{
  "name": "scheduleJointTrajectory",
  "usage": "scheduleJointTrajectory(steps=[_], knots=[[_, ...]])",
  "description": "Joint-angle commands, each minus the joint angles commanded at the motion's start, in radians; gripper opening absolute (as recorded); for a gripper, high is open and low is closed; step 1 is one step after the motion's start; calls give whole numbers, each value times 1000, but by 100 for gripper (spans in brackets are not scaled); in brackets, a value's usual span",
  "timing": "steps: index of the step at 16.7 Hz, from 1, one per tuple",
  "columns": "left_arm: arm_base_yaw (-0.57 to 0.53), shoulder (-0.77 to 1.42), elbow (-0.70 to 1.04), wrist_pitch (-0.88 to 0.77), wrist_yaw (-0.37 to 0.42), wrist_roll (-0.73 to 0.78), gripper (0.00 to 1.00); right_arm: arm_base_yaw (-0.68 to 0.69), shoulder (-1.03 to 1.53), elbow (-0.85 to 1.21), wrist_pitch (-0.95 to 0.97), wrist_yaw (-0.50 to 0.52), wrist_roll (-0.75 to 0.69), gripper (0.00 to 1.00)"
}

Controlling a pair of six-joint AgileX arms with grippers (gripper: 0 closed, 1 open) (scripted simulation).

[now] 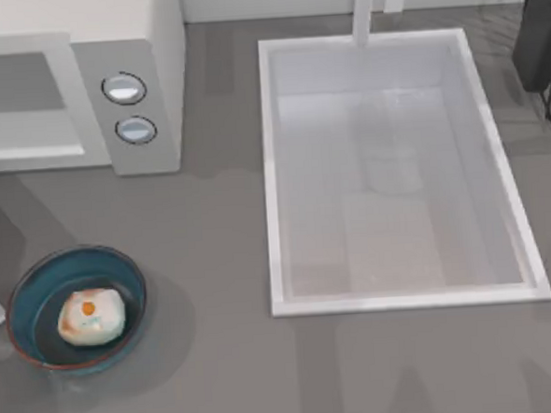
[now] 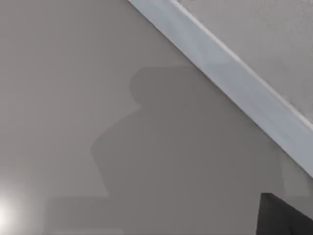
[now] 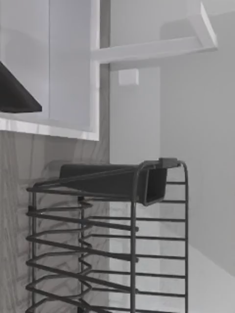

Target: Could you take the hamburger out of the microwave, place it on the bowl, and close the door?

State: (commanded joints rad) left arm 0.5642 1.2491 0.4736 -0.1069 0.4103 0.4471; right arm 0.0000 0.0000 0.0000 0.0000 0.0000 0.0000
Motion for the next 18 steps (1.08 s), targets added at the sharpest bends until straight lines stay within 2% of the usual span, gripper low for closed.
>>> scheduleJointTrajectory(steps=[2,7,9,11,16,18], knots=[[-34,-33,-33,12,-26,-34,0,0,0,0,0,0,0,100],[-34,-31,-33,11,-25,-37,0,0,0,0,0,0,0,100],[-69,-42,-40,11,-53,-68,0,0,0,0,0,0,0,100],[-145,-64,-54,13,-107,-127,0,0,0,0,0,0,0,100],[-448,-152,-106,21,-292,-332,0,0,0,0,0,0,0,100],[-528,-185,-125,24,-354,-400,0,0,0,0,0,0,0,100]])
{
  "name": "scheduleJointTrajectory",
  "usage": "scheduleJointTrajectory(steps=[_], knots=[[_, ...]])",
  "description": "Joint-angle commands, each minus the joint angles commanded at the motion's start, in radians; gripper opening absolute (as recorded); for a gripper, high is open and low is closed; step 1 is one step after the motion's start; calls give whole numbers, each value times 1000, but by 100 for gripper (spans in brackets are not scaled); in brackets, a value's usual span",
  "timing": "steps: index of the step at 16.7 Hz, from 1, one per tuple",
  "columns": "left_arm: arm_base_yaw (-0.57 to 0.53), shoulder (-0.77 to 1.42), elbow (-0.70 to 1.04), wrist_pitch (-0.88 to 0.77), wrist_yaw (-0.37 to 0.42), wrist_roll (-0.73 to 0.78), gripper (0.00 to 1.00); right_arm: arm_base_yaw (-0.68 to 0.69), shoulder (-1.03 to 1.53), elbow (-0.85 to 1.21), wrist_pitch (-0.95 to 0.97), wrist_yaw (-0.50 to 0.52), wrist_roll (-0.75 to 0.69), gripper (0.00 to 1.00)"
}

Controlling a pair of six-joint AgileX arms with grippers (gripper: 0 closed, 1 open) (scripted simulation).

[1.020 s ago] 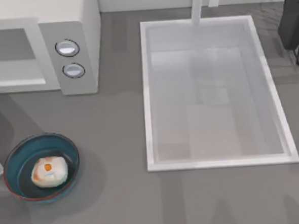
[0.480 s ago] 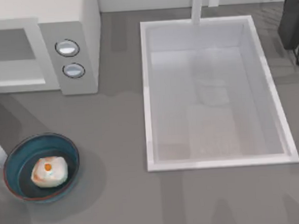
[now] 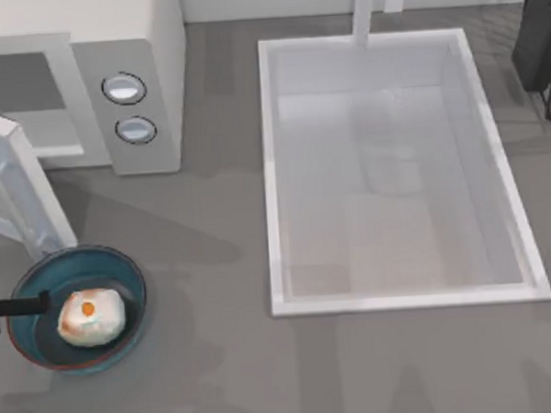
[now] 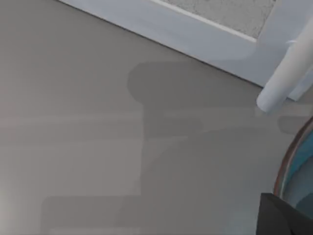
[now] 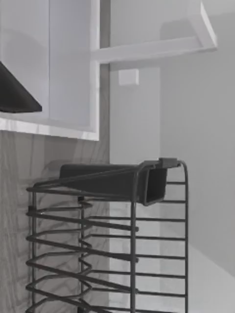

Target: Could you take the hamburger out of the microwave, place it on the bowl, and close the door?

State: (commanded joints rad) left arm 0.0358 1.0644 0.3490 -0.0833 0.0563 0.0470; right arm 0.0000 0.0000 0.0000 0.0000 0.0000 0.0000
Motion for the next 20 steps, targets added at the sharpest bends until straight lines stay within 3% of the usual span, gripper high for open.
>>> scheduleJointTrajectory(steps=[2,9,20], knots=[[-38,-19,-11,2,-34,-36,0,0,0,0,0,0,0,100],[-38,23,21,20,-33,-38,0,0,0,0,0,0,0,100],[-48,495,291,214,-37,-39,0,0,0,0,0,0,0,100]])
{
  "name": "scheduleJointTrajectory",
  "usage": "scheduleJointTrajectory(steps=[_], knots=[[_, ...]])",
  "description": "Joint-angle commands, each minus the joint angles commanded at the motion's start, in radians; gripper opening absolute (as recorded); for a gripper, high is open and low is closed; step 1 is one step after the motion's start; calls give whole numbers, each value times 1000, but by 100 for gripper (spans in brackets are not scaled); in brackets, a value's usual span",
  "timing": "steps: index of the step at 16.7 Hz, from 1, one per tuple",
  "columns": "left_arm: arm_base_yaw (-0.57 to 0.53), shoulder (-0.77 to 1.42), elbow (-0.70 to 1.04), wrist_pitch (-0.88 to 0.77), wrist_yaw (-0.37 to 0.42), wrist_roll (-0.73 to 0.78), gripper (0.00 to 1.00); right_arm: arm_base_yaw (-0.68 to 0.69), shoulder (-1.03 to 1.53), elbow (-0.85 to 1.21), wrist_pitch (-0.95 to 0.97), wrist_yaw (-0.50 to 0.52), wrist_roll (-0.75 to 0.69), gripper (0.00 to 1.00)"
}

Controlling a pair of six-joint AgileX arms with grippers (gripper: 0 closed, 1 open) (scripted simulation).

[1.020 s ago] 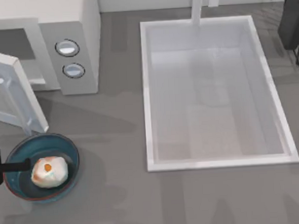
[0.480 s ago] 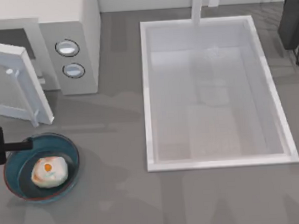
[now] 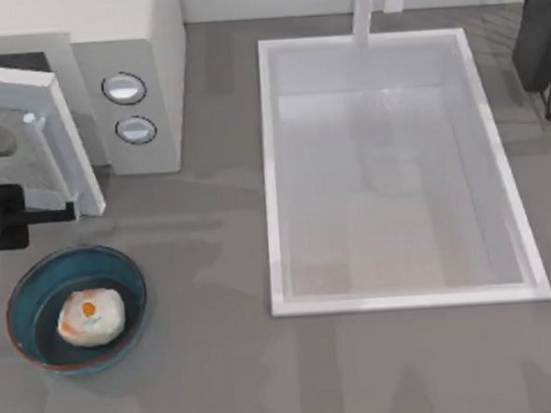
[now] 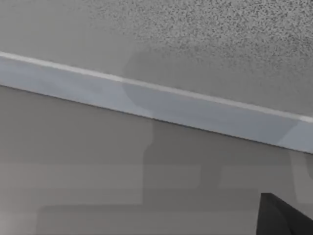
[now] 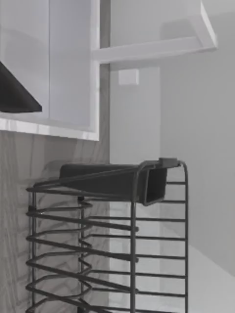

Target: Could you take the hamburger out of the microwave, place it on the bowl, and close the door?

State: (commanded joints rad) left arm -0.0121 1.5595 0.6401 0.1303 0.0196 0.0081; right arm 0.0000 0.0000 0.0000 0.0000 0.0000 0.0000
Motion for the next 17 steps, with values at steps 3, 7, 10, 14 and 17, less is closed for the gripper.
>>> scheduleJointTrajectory(steps=[3,7,10,14,17], knots=[[0,2,1,1,0,0,0,0,0,0,0,0,0,100],[2,37,37,-5,0,0,0,0,0,0,0,0,0,100],[0,163,170,-14,0,-1,0,0,0,0,0,0,0,100],[-3,327,358,-28,-1,-2,0,0,0,0,0,0,0,100],[-4,365,396,-33,-1,-2,0,0,0,0,0,0,0,100]])
